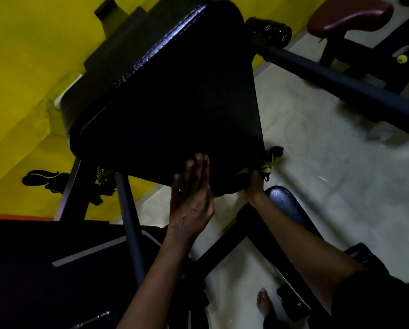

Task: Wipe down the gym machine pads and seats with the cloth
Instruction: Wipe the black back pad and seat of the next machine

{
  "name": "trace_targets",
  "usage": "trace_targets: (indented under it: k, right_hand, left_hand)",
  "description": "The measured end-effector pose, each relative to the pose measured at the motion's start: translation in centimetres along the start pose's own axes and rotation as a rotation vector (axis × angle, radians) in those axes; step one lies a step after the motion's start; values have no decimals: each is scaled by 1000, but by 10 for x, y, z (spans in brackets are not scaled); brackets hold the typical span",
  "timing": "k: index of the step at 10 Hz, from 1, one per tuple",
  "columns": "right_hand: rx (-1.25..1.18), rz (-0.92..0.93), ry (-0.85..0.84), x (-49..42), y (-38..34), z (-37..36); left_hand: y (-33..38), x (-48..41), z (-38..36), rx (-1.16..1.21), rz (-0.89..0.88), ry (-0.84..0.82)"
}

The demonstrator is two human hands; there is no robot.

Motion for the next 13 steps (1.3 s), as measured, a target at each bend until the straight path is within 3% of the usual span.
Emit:
trace_targets:
  k: [1, 3, 4, 7, 8, 9, 10, 11, 13]
  right_hand:
    - [-171, -38, -19, -16, 13, 6]
    - [-55, -22, -78, -3, 40, -2]
    - [-146, -3, -42, -1, 34, -7]
    - [92, -140, -142, -25, 38, 15]
    - [10, -156, -179, -9, 34, 8]
    - [42, -80, -122, 19, 22, -3]
    - [32, 16, -132, 55, 10, -22]
    - [240, 200, 6, 115, -16, -33]
    - [489, 497, -17, 177, -30, -40]
  left_hand:
    - [1, 1, -2, -15, -18, 20]
    - [-1, -1, -5, -36, -15, 40]
    - [-2, 1, -8, -40, -35, 31]
    - [-3, 2, -6, 23, -42, 41]
    - [-1, -1, 2, 70, -53, 32]
    - [-8, 3, 4, 109, -74, 30]
    - [-17, 3, 22, 294, -103, 60]
    - [-41, 13, 45, 430, 30, 199]
    - [-68, 26, 76, 348, 171, 300]
Point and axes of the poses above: each hand's wrist, its own x-axis away from the middle knuckle, its own z-axis out of the back of the hand, y = z × x, the point moved 3 cm from there along -x, towards the middle knuckle, and after that the axes turned 3 degrees about -y, right-handed, at the moved point
